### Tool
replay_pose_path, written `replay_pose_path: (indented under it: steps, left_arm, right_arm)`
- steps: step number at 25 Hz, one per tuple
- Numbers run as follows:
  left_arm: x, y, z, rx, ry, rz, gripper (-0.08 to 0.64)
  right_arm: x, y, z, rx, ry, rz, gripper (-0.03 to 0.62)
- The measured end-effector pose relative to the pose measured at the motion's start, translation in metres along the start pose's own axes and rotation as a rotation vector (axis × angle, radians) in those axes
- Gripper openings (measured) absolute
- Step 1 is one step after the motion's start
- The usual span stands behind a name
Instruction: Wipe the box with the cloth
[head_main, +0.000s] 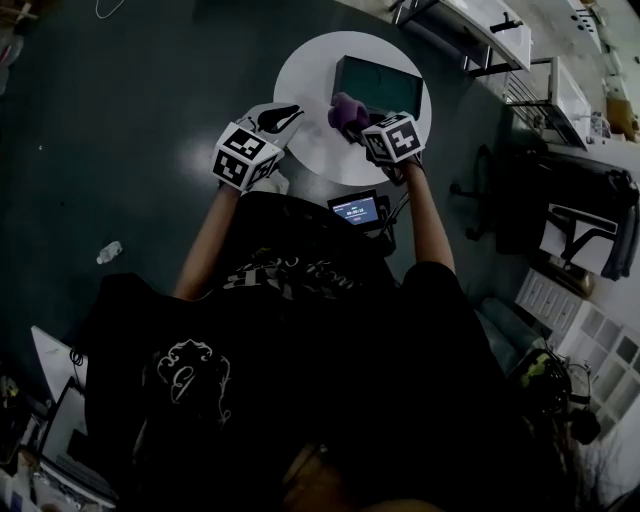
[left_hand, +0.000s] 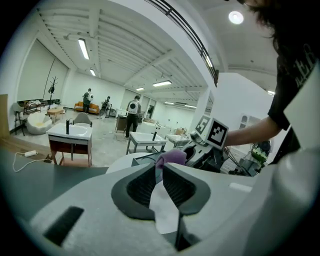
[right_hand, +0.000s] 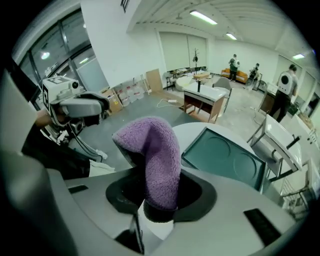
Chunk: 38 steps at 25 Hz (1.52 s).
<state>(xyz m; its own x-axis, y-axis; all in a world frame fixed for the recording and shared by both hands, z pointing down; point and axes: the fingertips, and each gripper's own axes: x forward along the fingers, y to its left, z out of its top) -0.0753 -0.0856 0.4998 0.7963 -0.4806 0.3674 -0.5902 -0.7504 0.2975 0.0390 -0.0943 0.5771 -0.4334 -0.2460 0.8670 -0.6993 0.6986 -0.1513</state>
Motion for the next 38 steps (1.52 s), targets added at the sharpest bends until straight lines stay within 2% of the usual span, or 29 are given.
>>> replay_pose_path:
  steps: [7,10,17,23,28,38]
  left_arm:
    - [0.013,-0.079,0.007,0.027,-0.014,-0.022,0.038]
    - [0.014,-0.121,0.011,0.018,-0.037,-0.034,0.038]
    - [0.011,-0.18,0.001,-0.007,-0.058,-0.017,0.038]
    - [0.012,-0.224,-0.016,0.023,-0.024,-0.005,0.038]
    - [0.007,-0.239,-0.018,0.051,-0.03,-0.002,0.038]
    - [0.011,-0.259,-0.021,0.059,-0.039,-0.015,0.038]
  right_arm:
    - [-0.077,0.01,-0.061,0.245,-0.22,-0.049,0.115]
    - [-0.107,0.017,-0.089,0.31,-0.285,-0.061,0.115]
    - [-0.144,0.039,-0.117,0.305,-0.385,-0.059,0.115]
    - [-0.168,0.059,-0.132,0.29,-0.454,-0.028,0.115]
    - [-0.173,0.076,-0.138,0.308,-0.491,0.01,0.115]
    - [-0.185,0.075,-0.156,0.316,-0.486,-0.003,0.115]
